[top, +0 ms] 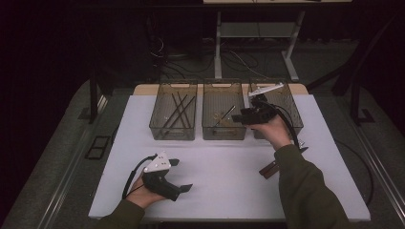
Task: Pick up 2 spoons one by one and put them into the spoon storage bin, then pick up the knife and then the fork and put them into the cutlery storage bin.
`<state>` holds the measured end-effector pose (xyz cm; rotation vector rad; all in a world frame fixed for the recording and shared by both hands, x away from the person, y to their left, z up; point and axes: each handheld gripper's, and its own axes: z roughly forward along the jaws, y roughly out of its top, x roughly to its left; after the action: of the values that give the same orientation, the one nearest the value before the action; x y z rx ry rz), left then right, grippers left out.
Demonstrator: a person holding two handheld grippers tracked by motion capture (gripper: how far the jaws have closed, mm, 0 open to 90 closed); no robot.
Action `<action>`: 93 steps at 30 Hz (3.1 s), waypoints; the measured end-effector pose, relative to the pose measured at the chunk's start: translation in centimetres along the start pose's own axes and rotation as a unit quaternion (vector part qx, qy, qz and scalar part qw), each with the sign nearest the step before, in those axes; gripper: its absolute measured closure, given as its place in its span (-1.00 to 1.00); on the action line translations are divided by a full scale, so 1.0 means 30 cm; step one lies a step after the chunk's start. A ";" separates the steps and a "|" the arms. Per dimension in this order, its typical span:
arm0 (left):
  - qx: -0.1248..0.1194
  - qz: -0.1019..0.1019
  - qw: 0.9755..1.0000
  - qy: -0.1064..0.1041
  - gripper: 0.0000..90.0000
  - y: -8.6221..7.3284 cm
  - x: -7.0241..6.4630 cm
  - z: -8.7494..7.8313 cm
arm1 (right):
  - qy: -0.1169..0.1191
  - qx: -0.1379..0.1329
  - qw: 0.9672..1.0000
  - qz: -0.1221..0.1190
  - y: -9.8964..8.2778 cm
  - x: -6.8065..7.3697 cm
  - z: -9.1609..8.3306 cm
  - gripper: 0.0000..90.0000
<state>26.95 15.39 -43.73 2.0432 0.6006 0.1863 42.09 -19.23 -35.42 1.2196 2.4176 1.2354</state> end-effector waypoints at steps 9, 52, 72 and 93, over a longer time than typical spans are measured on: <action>0.003 0.002 1.000 0.000 -0.99 0.000 0.000 0.000 | 0.002 -0.013 1.000 -0.023 -0.062 0.016 -0.088 0.11; 0.007 0.007 1.000 0.000 -0.99 0.000 0.001 0.000 | 0.002 0.097 0.994 -0.043 -0.450 0.046 -0.141 0.99; 0.008 0.007 1.000 -0.001 -0.99 0.000 -0.001 0.000 | -0.005 0.137 0.989 -0.058 -0.478 0.075 -0.091 0.99; 0.010 0.010 1.000 -0.001 -0.99 0.000 -0.003 0.003 | -0.003 0.152 0.987 -0.055 -0.535 0.081 -0.163 0.99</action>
<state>26.90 15.28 -43.75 2.0684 0.5837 0.1900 28.67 -25.60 -43.61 1.1384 2.7004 0.8553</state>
